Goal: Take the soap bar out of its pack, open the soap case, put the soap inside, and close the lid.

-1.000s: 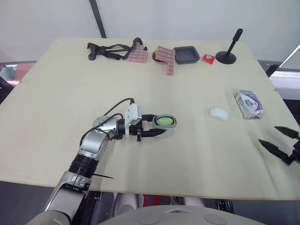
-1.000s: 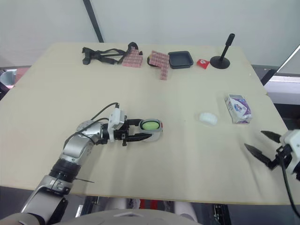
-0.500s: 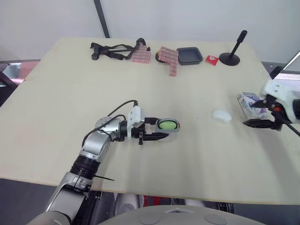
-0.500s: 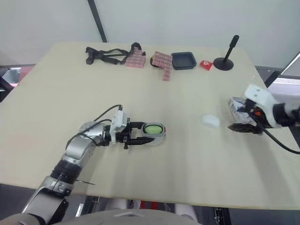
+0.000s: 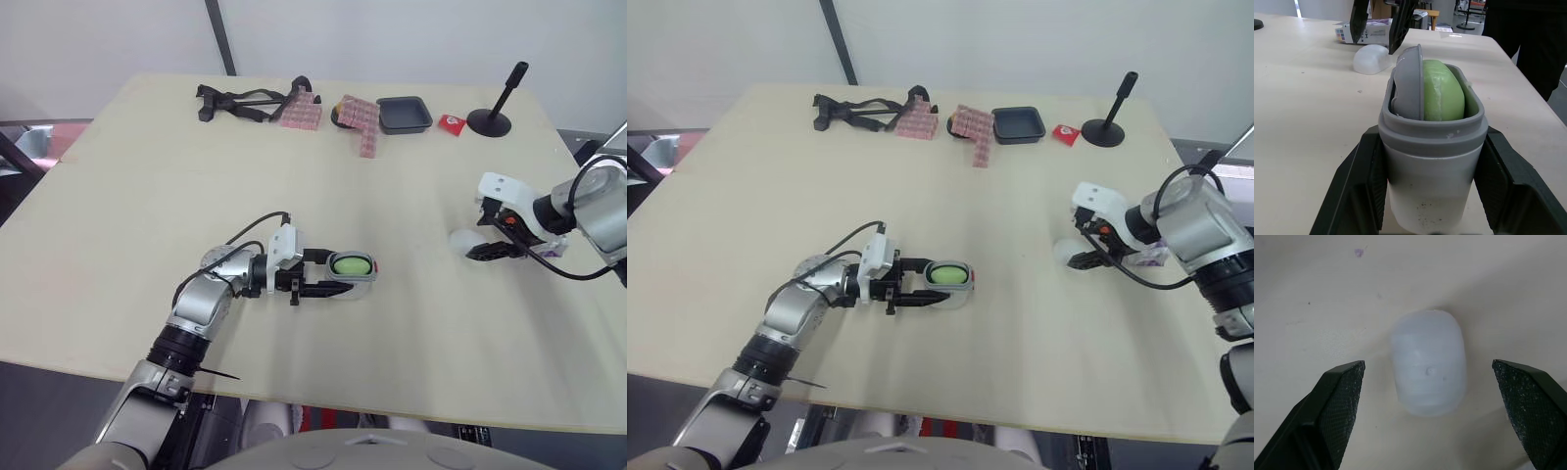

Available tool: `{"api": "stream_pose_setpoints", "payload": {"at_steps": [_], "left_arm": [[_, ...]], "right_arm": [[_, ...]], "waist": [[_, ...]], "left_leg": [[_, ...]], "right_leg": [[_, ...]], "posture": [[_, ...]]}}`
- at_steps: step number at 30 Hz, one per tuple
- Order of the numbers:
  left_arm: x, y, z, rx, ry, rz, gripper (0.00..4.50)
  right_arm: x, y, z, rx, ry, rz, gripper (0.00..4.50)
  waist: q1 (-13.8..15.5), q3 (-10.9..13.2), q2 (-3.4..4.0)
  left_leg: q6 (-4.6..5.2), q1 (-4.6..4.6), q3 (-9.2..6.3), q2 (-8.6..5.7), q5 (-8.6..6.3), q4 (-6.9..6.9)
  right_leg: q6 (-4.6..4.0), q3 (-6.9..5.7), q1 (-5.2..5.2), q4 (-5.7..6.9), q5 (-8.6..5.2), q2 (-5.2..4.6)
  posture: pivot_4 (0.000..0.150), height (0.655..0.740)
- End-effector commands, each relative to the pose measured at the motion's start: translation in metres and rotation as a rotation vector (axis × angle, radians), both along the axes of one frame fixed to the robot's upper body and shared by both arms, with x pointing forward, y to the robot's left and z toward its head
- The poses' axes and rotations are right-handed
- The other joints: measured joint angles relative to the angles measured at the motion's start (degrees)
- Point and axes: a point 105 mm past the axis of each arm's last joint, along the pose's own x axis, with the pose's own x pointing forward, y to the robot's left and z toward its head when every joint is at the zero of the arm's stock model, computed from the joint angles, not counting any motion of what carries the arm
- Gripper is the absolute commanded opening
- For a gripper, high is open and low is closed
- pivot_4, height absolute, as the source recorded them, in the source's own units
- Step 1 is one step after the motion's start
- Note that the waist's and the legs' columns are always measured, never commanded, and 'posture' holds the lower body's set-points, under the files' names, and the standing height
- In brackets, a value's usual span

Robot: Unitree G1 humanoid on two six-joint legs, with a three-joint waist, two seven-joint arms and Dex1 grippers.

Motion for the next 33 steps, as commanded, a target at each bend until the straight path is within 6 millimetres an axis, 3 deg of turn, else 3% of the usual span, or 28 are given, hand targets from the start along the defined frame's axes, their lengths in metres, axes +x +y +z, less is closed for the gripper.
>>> {"api": "stream_pose_setpoints", "payload": {"at_steps": [1, 15, 24, 29, 33], "left_arm": [[-0.004, -0.002, 0.01, -0.02, -0.039, -0.027, 1.92], [-0.004, -0.003, 0.009, -0.014, -0.028, -0.017, 1.92], [-0.003, -0.004, 0.008, -0.01, -0.02, -0.018, 1.92], [-0.003, -0.004, 0.008, -0.01, -0.018, -0.016, 1.92], [0.0, -0.004, 0.007, -0.011, -0.015, -0.002, 1.92]], "right_arm": [[0.007, 0.001, 0.007, -0.015, -0.038, 0.003, 4.48], [0.01, -0.01, 0.002, -0.05, -0.035, -0.022, 4.48], [0.013, -0.008, 0.0, -0.053, -0.043, -0.014, 1.94], [0.011, -0.006, 0.005, -0.057, -0.047, 0.03, 1.94], [0.006, 0.014, 0.029, 0.0, -0.077, 0.153, 1.94]], "waist": [[-0.04, 0.0, 0.0], [-0.03, 0.0, 0.0], [-0.02, 0.0, 0.0], [0.0, 0.0, 0.0], [-0.09, 0.0, 0.01]], "left_leg": [[0.0, 0.0, 0.01, 0.01, 0.0, 0.0], [0.0, 0.0, 0.02, 0.01, 0.0, 0.01], [0.0, 0.0, 0.03, 0.01, 0.0, 0.01], [0.0, 0.0, 0.03, 0.01, 0.0, 0.01], [0.0, 0.0, 0.03, 0.02, 0.0, 0.02]], "right_leg": [[0.0, 0.01, -0.01, 0.01, 0.0, 0.0], [0.0, 0.02, -0.01, 0.02, 0.0, 0.01], [0.0, 0.02, -0.01, 0.03, 0.0, 0.01], [0.0, 0.02, -0.01, 0.03, 0.0, 0.01], [0.0, 0.02, -0.02, 0.04, 0.0, 0.01]], "posture": [[0.15, 0.74], [0.15, 0.74], [0.15, 0.74], [0.15, 0.74], [0.15, 0.74]]}}
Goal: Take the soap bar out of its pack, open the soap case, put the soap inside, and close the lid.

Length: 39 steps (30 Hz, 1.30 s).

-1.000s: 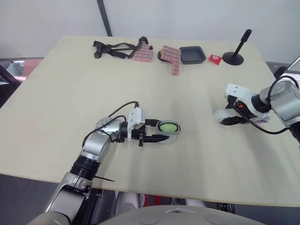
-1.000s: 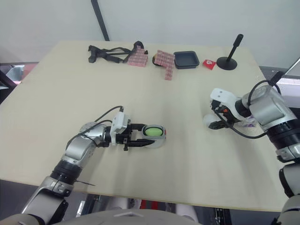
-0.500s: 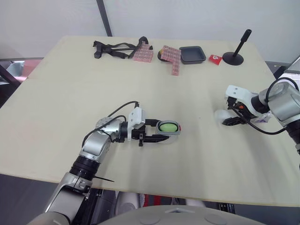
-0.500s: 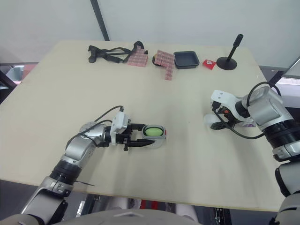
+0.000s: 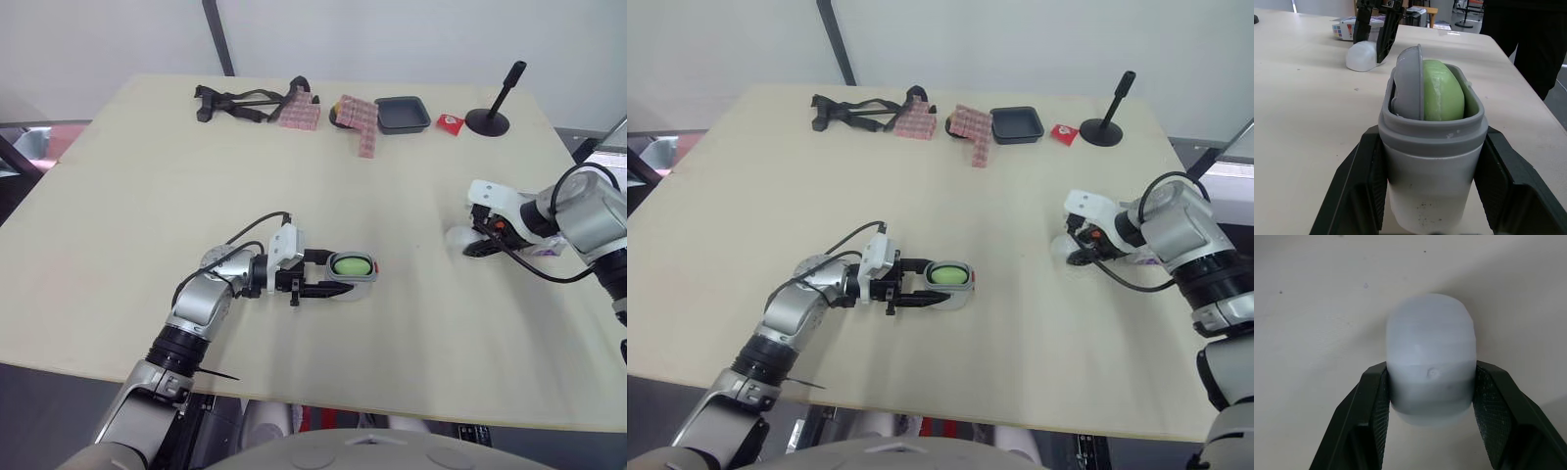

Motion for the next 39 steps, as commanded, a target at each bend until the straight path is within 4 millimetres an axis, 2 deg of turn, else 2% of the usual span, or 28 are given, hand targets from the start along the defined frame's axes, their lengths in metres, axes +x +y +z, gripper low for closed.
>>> {"api": "stream_pose_setpoints", "payload": {"at_steps": [1, 7, 14, 21, 39], "left_arm": [[0.002, -0.003, 0.007, -0.017, -0.029, -0.002, 1.92], [0.011, -0.008, 0.011, -0.029, -0.04, 0.017, 1.92], [0.015, -0.017, 0.012, -0.037, -0.047, 0.011, 1.92], [0.017, -0.023, 0.012, -0.042, -0.056, 0.006, 1.92], [0.019, -0.024, 0.011, -0.042, -0.085, 0.025, 1.92]], "right_arm": [[0.001, 0.016, 0.041, 0.047, -0.086, 0.112, 1.94], [-0.02, 0.063, 0.084, 0.133, -0.092, 0.333, 1.94], [-0.052, 0.111, 0.102, 0.166, -0.064, 0.54, 1.94], [-0.057, 0.14, 0.1, 0.138, -0.069, 0.602, 1.94], [-0.06, 0.168, 0.083, 0.121, -0.032, 0.621, 1.94]], "waist": [[-0.09, 0.0, 0.0], [-0.16, 0.0, 0.0], [0.12, 0.0, 0.0], [0.09, 0.0, 0.0], [0.24, 0.0, 0.0]], "left_leg": [[0.0, 0.0, 0.01, 0.0, 0.0, 0.0], [0.0, 0.02, 0.01, 0.03, 0.0, 0.04], [0.0, 0.02, 0.02, 0.03, 0.0, 0.04], [0.0, 0.03, 0.06, 0.03, 0.01, 0.06], [-0.01, 0.04, 0.11, 0.02, 0.01, 0.06]], "right_leg": [[0.0, 0.02, -0.01, 0.01, 0.0, 0.01], [0.0, 0.03, -0.03, 0.11, 0.0, 0.02], [0.0, 0.06, -0.05, 0.12, 0.0, 0.02], [0.0, 0.11, -0.12, 0.21, 0.0, 0.02], [0.0, 0.16, -0.24, 0.31, 0.0, 0.03]], "posture": [[0.15, 0.74], [0.15, 0.74], [0.15, 0.74], [0.15, 0.74], [0.15, 0.74]]}}
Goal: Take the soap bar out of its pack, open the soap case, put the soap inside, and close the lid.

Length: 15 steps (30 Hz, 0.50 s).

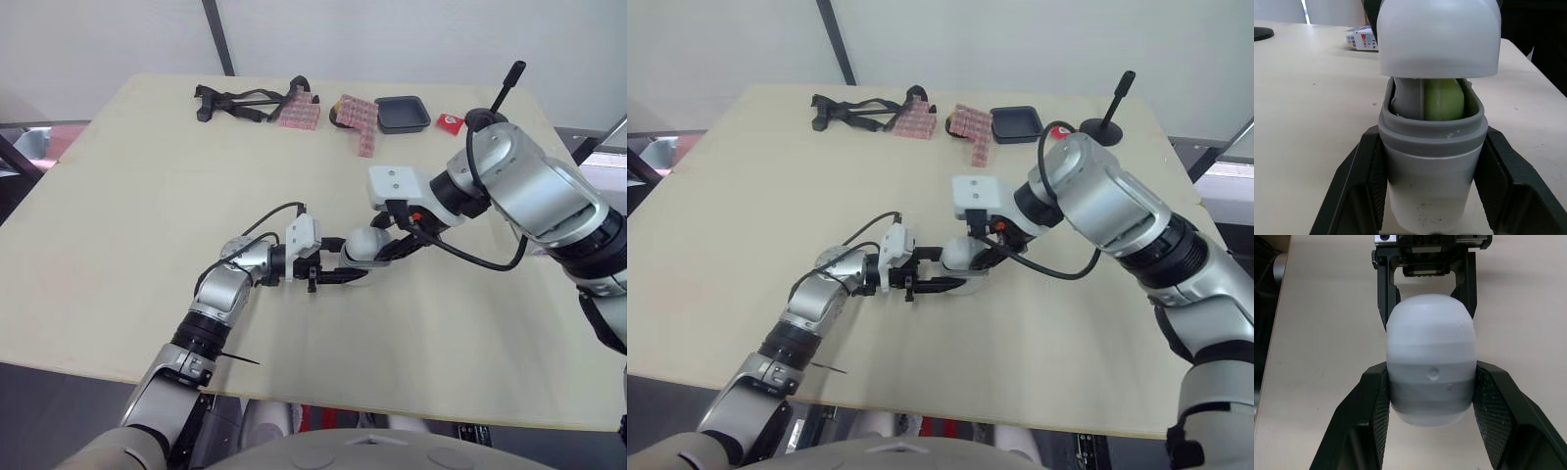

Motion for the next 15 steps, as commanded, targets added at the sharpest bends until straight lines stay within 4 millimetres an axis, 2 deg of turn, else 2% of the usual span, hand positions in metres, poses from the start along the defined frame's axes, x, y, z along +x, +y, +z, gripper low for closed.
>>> {"api": "stream_pose_setpoints", "payload": {"at_steps": [1, 15], "left_arm": [[0.001, -0.002, 0.008, -0.021, -0.038, -0.001, 1.92], [0.0, -0.001, 0.008, -0.025, -0.038, 0.002, 1.92]], "right_arm": [[-0.002, 0.006, 0.006, 0.008, -0.023, 0.023, 1.94], [-0.007, 0.003, -0.009, -0.041, 0.03, 0.01, 1.94]], "waist": [[0.03, 0.0, 0.0], [0.15, -0.02, 0.0]], "left_leg": [[0.0, -0.01, 0.0, 0.0, 0.0, 0.0], [0.0, 0.0, 0.03, 0.0, 0.0, 0.0]], "right_leg": [[0.0, 0.0, 0.0, 0.0, 0.0, 0.0], [0.0, 0.03, 0.0, 0.06, 0.0, -0.01]], "posture": [[0.15, 0.74], [0.15, 0.74]]}}
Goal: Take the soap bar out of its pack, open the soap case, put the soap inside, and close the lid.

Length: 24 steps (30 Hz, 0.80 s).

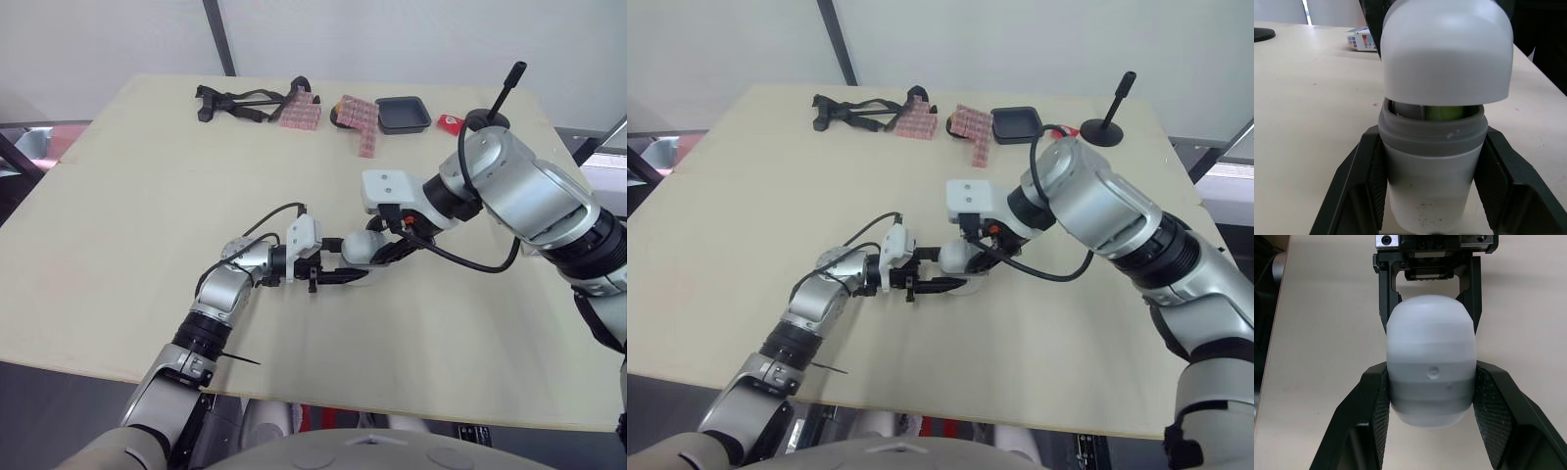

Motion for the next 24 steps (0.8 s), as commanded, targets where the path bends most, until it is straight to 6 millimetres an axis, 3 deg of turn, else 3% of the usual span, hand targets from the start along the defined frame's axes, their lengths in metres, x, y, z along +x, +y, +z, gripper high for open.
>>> {"api": "stream_pose_setpoints", "payload": {"at_steps": [1, 17, 24], "left_arm": [[0.0, 0.0, 0.009, -0.023, -0.039, 0.0, 1.92], [0.0, 0.0, 0.008, -0.023, -0.035, 0.005, 1.92], [0.0, 0.001, 0.008, -0.02, -0.036, 0.006, 1.92]], "right_arm": [[-0.005, -0.001, -0.004, -0.027, 0.022, 0.015, 1.94], [-0.004, 0.008, -0.014, -0.021, 0.03, 0.018, 1.94], [0.001, 0.002, -0.02, -0.046, 0.03, 0.001, 1.94]], "waist": [[0.01, 0.0, 0.0], [-0.18, -0.15, -0.07], [-0.37, -0.19, -0.09]], "left_leg": [[0.0, 0.0, 0.0, 0.0, 0.0, 0.0], [-0.03, 0.05, 0.03, 0.0, 0.02, 0.0], [-0.07, 0.08, 0.03, 0.0, 0.04, 0.0]], "right_leg": [[0.0, 0.0, 0.0, 0.01, 0.0, 0.0], [0.0, 0.04, 0.01, 0.06, 0.0, 0.01], [0.0, 0.06, 0.03, 0.06, 0.0, 0.0]], "posture": [[0.15, 0.74], [0.15, 0.74], [0.15, 0.74]]}}
